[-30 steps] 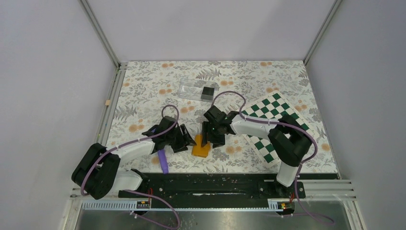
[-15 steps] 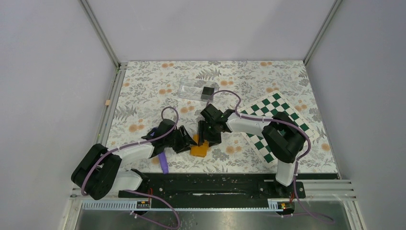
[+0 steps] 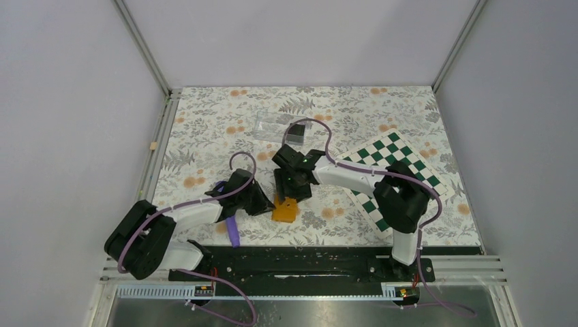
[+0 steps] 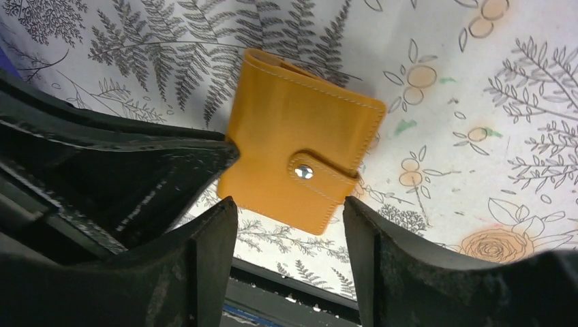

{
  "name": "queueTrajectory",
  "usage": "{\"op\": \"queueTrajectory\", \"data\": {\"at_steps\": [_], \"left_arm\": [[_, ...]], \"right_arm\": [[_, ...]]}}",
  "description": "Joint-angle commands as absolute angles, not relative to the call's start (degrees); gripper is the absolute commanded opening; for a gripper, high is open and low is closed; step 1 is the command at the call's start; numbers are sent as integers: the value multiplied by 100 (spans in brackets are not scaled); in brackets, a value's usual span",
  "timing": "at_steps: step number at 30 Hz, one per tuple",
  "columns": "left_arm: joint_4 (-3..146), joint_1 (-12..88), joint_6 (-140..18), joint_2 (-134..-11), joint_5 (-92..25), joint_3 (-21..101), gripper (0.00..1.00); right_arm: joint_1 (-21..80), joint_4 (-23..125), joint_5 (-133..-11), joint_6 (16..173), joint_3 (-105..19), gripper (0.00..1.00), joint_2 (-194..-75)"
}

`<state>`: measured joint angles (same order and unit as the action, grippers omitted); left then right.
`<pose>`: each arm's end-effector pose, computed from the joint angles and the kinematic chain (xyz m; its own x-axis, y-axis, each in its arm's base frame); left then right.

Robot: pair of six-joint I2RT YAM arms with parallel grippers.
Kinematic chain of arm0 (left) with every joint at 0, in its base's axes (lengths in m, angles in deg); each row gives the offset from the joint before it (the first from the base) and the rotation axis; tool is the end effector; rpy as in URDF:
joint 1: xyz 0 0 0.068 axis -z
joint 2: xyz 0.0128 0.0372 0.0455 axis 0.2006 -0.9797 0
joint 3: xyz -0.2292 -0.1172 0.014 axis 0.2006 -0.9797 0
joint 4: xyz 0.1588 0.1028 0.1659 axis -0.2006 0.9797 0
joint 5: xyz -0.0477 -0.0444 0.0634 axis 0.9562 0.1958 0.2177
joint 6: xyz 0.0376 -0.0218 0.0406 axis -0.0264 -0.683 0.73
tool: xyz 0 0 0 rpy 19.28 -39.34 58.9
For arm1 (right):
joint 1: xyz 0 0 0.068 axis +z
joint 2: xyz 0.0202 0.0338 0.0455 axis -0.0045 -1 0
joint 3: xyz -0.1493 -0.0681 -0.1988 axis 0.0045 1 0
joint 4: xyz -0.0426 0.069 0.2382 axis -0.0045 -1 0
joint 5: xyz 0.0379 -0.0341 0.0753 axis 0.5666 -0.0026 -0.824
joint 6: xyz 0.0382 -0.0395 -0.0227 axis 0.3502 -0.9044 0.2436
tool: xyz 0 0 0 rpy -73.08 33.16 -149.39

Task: Put the credit cards into the card holder
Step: Open the card holder.

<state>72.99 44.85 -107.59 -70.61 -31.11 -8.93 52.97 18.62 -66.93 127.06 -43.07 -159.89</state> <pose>0.1805 -0.1280 0.1196 -0.8793 -0.4214 -0.2217 -0.2066 0.7570 -0.6198 0.2261 0.3000 0.1769 -0.9321 -0.1738 -0.3179 -0.2757 0.9095 0.3111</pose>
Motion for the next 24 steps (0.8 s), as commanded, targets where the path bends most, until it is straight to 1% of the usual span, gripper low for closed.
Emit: {"op": "queueTrajectory", "data": {"at_steps": [1,3,5,11,14,21,24], "left_arm": [[7947,4662,-10600,-7626,-3588,-556,9],[8022,4697,-10602,-7801,-3615,-445,3],[8045,4723,-10591,-7915,-3632,-377,0],[8091,4776,-10602,-7950,-3688,-342,0],[8091,4778,-10600,-7947,-3697,-341,0],[8095,4784,-10601,-7972,-3684,-341,0],[8083,4787,-10618,-7966,-3683,-350,0]], "right_arm": [[5536,1173,-6088,12521,-4962,64,-16372],[5592,971,-5922,12523,-5126,62,-16508],[5647,780,-5733,12531,-5274,60,-16648],[5701,384,-5158,12530,-5533,53,-16921],[5695,360,-4934,12560,-5541,47,-16915],[5692,601,-5000,12545,-5493,47,-16937],[5682,1002,-5080,12577,-5133,51,-16654]]}}
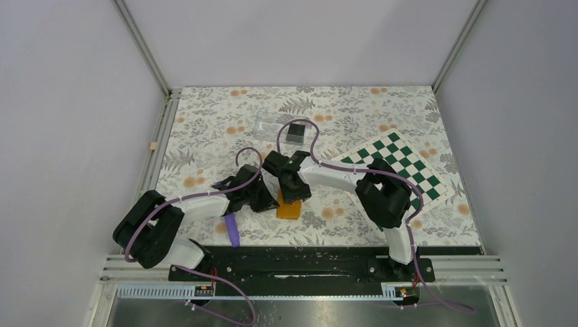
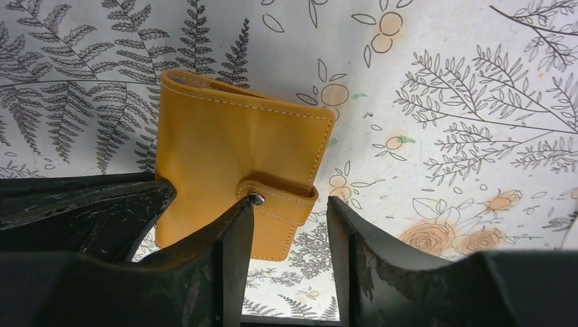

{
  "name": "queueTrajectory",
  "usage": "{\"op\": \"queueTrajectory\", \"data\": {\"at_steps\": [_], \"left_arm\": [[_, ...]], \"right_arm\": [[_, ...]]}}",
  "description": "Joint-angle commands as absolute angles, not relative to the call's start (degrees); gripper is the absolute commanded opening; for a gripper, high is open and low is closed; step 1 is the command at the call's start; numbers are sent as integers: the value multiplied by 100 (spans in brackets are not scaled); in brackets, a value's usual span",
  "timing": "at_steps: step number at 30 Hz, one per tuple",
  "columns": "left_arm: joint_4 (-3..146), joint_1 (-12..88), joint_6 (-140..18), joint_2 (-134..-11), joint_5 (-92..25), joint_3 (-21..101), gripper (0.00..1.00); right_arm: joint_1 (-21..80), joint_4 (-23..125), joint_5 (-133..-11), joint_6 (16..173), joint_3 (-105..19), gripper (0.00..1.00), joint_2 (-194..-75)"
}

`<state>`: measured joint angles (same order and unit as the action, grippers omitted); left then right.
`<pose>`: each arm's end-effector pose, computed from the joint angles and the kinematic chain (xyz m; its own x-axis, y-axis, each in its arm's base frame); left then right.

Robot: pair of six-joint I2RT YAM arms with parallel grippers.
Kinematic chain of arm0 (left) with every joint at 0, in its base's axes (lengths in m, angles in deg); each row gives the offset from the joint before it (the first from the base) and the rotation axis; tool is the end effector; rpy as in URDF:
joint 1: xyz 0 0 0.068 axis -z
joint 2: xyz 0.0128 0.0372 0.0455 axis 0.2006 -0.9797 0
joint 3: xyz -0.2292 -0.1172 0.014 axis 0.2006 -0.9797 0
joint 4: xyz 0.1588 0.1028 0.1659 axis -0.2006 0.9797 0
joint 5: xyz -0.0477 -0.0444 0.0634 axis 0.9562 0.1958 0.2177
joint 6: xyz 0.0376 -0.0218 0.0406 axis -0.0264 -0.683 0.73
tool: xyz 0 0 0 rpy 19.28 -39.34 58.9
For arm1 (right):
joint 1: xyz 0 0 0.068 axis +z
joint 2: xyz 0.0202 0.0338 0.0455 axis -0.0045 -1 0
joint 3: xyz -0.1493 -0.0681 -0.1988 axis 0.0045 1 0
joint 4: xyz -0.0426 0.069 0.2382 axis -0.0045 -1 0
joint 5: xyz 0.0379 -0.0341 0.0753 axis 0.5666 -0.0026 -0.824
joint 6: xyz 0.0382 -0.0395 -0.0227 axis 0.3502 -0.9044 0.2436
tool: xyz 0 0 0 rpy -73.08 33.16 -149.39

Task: Put the credit cards into the card holder
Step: Open the card holder.

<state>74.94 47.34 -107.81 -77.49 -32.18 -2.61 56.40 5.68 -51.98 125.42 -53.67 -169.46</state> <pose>0.1945 -0.1489 0.1209 -0.8974 -0.3882 -0.2095 -0.2023 0.7842 -0.5866 0.2264 0.3205 0.1583 -0.9053 -0.2728 -0.3256 -0.2841 0.9587 -0.0133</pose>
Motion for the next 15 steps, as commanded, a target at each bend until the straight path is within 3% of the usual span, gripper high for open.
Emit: {"op": "queueTrajectory", "data": {"at_steps": [1,6,15], "left_arm": [[8075,4787,-10622,-7965,-3684,-355,0],[8047,4785,-10641,-7948,-3671,-384,0],[8021,4781,-10653,-7965,-3664,-398,0]], "right_arm": [[5673,1129,-5105,12594,-5009,52,-16562],[5508,1875,-5426,12780,-4340,59,-16109],[5414,2115,-5721,12854,-4272,61,-16263]]}}
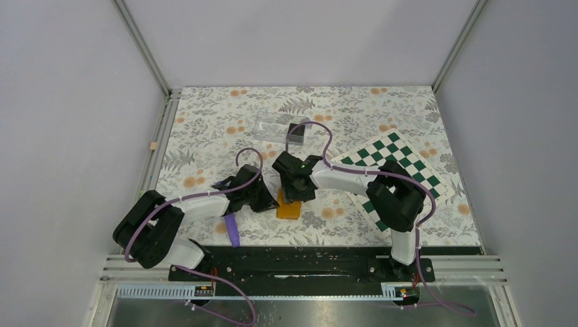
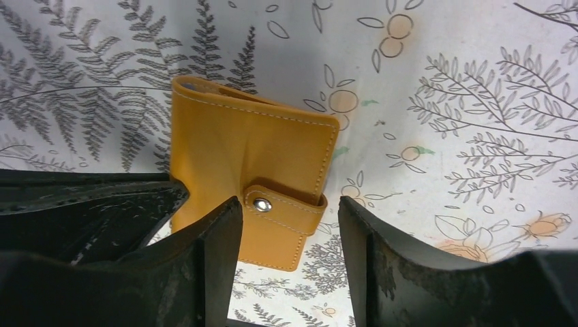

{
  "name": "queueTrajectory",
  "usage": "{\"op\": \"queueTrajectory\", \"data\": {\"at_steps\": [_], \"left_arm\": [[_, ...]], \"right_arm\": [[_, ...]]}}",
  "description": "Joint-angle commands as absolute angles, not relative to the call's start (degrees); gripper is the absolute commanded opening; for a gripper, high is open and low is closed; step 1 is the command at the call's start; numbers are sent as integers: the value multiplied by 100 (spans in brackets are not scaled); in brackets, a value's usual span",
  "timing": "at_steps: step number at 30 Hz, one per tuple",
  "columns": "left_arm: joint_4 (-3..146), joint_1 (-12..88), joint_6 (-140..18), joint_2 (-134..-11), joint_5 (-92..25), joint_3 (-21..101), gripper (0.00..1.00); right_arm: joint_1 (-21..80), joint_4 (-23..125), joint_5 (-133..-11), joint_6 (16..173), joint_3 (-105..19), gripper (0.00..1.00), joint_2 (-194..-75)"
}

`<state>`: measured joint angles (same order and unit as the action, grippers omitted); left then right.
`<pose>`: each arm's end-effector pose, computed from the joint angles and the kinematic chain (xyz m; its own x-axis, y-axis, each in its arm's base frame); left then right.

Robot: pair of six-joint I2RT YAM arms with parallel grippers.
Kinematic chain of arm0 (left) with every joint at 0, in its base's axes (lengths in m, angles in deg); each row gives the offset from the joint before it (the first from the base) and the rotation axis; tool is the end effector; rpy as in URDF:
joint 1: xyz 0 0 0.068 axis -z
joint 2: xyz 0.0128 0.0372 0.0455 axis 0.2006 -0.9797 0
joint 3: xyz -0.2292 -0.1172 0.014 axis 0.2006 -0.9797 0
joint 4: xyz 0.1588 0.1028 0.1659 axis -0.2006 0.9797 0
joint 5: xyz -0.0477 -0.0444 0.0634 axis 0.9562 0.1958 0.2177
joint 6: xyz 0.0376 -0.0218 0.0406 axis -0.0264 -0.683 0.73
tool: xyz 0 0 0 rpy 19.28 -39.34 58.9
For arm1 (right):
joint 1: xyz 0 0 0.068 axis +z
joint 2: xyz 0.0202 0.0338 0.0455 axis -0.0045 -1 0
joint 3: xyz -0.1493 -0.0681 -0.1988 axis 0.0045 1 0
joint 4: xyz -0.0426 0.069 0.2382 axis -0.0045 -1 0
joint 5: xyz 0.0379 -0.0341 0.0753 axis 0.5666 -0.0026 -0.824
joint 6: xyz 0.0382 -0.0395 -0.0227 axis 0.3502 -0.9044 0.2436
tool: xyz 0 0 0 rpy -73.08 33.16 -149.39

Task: Put the credit cards into the card holder
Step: Open the card holder.

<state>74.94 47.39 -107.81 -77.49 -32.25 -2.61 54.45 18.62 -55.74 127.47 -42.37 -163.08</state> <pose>0.1944 -0.1491 0.1209 -0.8973 -0.3880 -0.2103 -0.2019 0.7847 -0.5861 0.2254 0.3012 0.1541 -0.9074 -0.1728 -0.3831 -0.2407 0.9609 0.1366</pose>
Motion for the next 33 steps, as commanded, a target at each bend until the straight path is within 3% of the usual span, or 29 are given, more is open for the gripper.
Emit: {"op": "queueTrajectory", "data": {"at_steps": [1,9,16,33], "left_arm": [[8025,4786,-10652,-7967,-3666,-390,0],[8015,4787,-10668,-7975,-3675,-400,0],[7988,4783,-10730,-7984,-3706,-420,0],[8322,4929,-10863,-8259,-4020,-164,0]], "right_arm": [[5414,2152,-5772,12846,-4283,61,-16303],[5422,1597,-5271,12932,-4710,56,-16772],[5432,1161,-4594,13137,-4725,38,-16722],[5402,912,-4137,13237,-4475,36,-16124]]}}
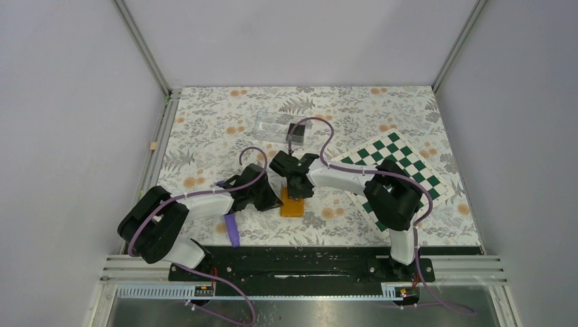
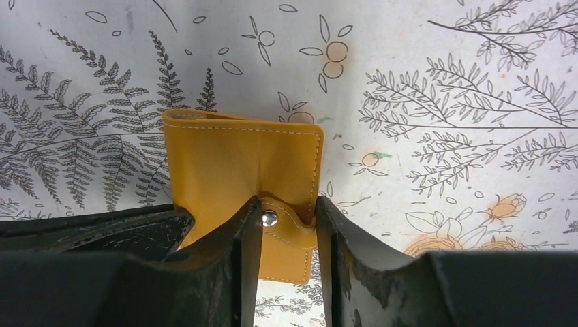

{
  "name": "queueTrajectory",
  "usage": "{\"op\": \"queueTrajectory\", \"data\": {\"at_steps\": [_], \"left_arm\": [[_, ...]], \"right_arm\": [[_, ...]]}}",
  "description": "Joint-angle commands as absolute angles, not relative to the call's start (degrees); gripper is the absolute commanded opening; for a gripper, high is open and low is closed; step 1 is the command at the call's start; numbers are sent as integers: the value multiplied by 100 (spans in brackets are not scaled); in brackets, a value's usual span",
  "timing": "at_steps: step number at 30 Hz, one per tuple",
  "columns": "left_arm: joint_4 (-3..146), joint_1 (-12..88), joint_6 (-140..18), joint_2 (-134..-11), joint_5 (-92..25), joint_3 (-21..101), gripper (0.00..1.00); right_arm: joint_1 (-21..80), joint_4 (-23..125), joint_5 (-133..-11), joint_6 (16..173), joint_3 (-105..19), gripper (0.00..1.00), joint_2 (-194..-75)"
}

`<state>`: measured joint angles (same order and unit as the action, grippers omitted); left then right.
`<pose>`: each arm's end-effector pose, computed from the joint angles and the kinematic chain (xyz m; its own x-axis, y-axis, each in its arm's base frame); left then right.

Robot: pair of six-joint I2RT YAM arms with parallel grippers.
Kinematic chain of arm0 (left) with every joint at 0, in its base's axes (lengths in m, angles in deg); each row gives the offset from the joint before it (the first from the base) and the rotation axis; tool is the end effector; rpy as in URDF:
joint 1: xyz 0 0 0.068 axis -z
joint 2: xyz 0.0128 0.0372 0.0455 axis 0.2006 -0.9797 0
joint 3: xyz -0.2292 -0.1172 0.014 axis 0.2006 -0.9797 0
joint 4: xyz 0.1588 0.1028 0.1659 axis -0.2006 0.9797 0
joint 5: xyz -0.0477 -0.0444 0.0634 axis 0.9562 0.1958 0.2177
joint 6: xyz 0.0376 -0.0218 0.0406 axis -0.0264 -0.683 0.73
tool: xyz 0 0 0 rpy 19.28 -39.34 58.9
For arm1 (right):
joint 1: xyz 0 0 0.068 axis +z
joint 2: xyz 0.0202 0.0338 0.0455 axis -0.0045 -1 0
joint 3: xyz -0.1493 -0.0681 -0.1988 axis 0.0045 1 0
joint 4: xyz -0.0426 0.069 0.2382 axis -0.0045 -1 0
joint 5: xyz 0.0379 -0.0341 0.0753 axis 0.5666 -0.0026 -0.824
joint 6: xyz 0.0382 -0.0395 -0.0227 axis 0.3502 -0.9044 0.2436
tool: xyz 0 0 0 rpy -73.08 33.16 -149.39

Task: Put the credit cards into the card holder
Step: Open the card holder.

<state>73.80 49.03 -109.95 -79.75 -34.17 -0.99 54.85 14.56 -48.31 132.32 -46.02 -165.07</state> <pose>0.1981 -0.1589 0.1206 -0.8879 -0.4066 -0.2152 -0.2155 0.7809 -0.5862 0.2310 0.3040 0.1570 -0.8987 -0.0962 -0.4279 -0.1321 0.9897 0.0550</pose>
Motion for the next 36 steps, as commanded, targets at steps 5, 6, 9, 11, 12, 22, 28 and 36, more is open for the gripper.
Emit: {"op": "queueTrajectory", "data": {"at_steps": [5,6,9,11,12,22,28,36], "left_arm": [[8419,4987,-10880,-8311,-4099,-82,0],[8423,4993,-10881,-8316,-4100,-78,0],[8442,5003,-10881,-8326,-4108,-56,0],[8445,5011,-10883,-8329,-4116,-46,0],[8445,5013,-10875,-8329,-4115,-45,0],[8362,5035,-10787,-8172,-3996,-77,0],[7815,4745,-10758,-7509,-3534,-518,30],[6375,4128,-10855,-7884,-2174,-1033,52]], "right_arm": [[5265,911,-4171,13254,-4307,38,-15869],[5232,922,-4171,13243,-4259,38,-15813],[5108,1045,-4315,13222,-4084,39,-15649],[5085,1294,-4559,13090,-3980,41,-15537],[5080,1410,-4715,13018,-3942,42,-15486],[5097,1968,-5712,12811,-3917,49,-15739],[5035,2059,-6032,12944,-3943,53,-15994],[4623,2949,-6936,13308,-3215,50,-15880]]}}
